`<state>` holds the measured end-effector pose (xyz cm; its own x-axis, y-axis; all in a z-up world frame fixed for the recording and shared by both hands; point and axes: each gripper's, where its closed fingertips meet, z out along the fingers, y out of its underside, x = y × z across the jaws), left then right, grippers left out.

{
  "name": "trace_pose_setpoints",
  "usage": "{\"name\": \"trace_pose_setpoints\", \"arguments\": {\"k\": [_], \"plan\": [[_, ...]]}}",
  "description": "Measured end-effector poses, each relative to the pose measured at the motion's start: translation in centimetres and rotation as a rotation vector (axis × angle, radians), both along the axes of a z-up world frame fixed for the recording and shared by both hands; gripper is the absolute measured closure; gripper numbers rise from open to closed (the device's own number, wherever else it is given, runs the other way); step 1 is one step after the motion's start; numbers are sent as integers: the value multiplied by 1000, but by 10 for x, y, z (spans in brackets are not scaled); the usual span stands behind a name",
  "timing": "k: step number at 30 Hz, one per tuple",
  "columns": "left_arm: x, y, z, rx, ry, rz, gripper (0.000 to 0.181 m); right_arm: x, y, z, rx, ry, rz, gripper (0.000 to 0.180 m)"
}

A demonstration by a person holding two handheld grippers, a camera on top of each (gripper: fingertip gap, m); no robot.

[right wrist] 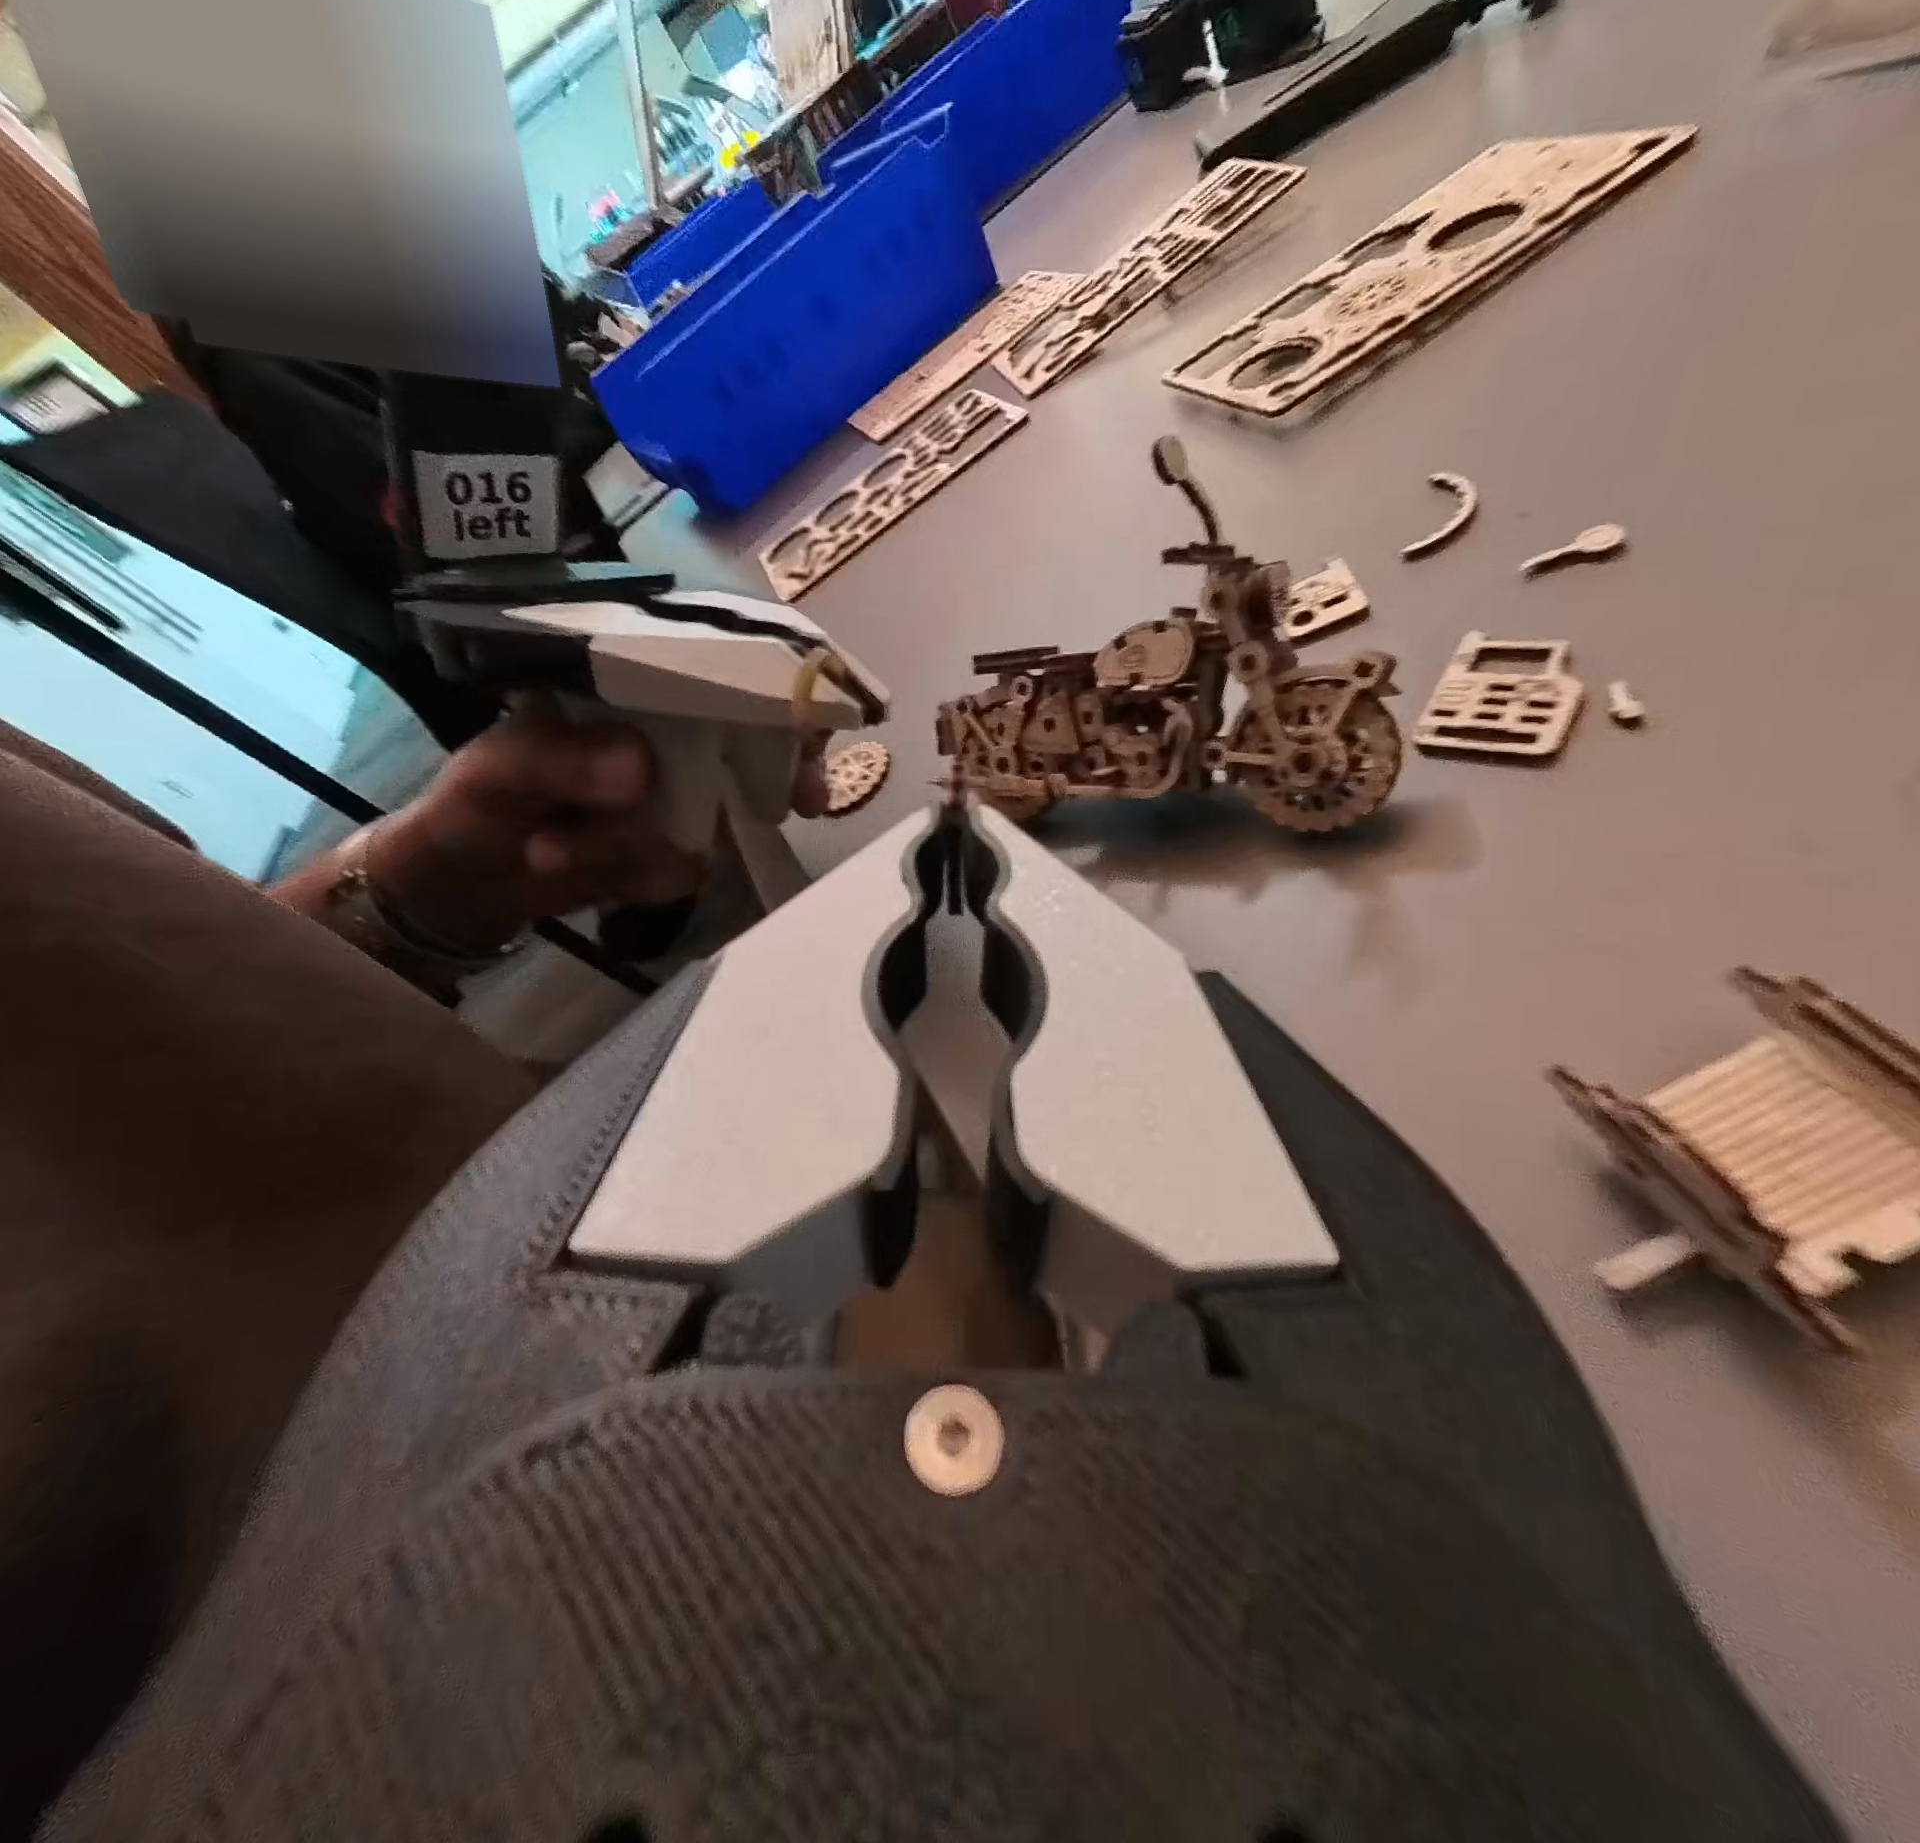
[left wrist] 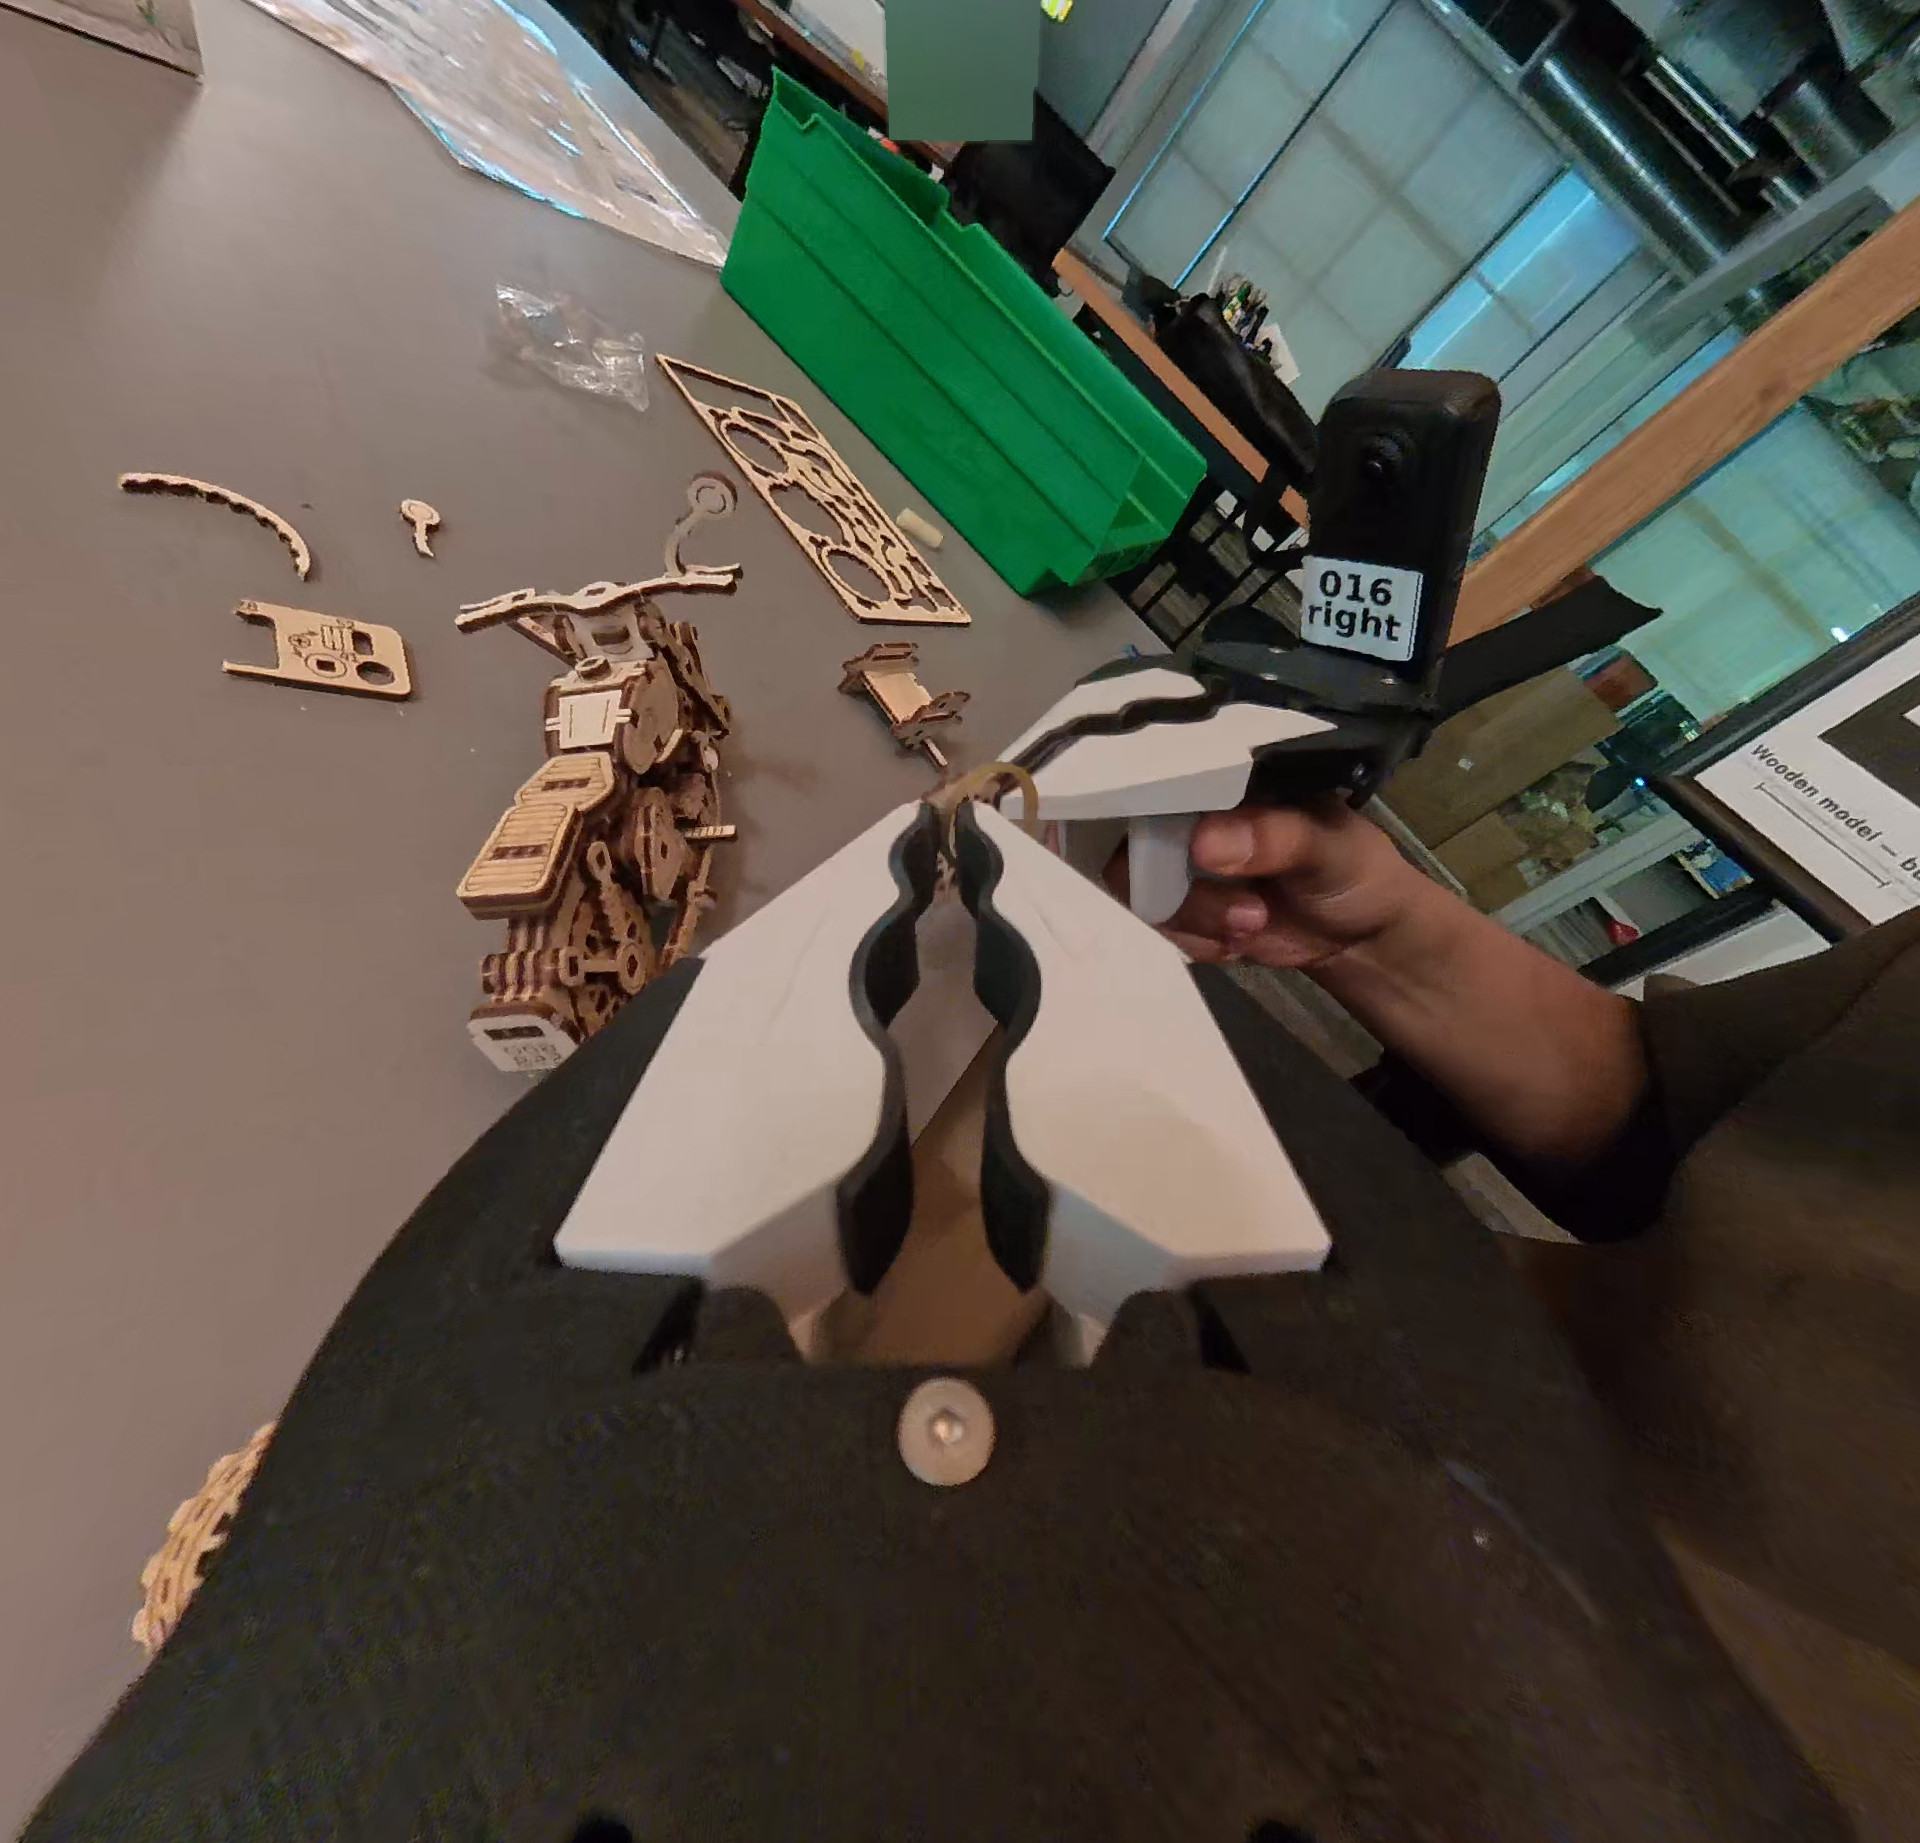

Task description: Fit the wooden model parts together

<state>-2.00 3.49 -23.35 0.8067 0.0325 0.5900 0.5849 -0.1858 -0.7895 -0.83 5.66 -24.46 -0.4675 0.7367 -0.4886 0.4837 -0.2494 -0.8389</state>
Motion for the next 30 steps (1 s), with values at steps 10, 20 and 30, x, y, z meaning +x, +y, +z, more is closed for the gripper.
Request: {"name": "trace_pose_setpoints", "arguments": {"k": [10,20,30], "plan": [[10,5,-18,-110,77,-16,176,6,-24,-8,-56,-55,80,178],[11,3,-12,-49,-87,-65,173,6,-9,2,-127,-25,74,177],[12,3,-13,-49,-103,-77,180,9,-16,-2,-80,-21,109,178]]}}
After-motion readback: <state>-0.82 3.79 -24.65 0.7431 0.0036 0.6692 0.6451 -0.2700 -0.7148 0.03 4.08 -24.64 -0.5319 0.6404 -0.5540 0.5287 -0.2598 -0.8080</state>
